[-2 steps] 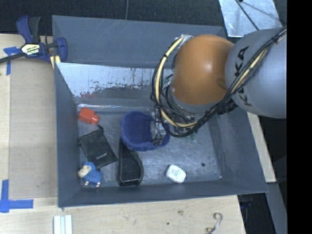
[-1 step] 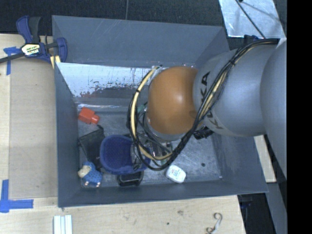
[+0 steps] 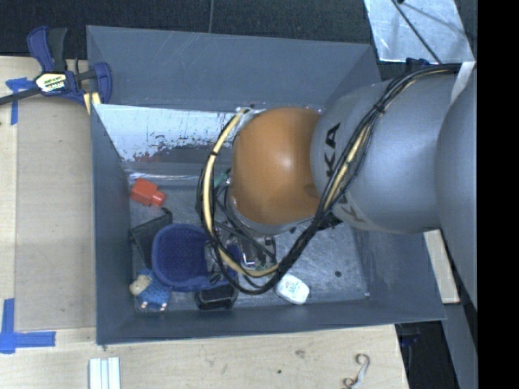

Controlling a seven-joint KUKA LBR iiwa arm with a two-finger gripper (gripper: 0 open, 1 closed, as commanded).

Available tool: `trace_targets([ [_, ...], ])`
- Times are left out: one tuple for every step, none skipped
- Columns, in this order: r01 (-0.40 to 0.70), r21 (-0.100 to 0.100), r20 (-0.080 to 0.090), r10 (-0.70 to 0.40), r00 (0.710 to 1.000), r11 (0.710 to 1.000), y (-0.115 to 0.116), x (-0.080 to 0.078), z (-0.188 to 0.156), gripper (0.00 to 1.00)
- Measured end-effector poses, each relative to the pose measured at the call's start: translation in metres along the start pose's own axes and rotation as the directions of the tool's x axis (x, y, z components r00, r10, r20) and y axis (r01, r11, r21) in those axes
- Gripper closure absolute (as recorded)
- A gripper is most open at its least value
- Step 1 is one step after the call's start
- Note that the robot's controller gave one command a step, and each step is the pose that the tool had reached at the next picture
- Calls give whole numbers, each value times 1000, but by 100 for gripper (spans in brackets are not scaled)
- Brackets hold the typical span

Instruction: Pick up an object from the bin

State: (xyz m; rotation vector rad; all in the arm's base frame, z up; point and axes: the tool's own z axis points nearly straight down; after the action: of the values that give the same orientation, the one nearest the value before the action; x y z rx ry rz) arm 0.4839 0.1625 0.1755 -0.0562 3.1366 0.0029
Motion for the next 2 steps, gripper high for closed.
trace_targets([
  [-142,3,-6,142,990,990,26,-1,33,100],
  [-759,3,0,759,651,651,40,-21,32,100],
])
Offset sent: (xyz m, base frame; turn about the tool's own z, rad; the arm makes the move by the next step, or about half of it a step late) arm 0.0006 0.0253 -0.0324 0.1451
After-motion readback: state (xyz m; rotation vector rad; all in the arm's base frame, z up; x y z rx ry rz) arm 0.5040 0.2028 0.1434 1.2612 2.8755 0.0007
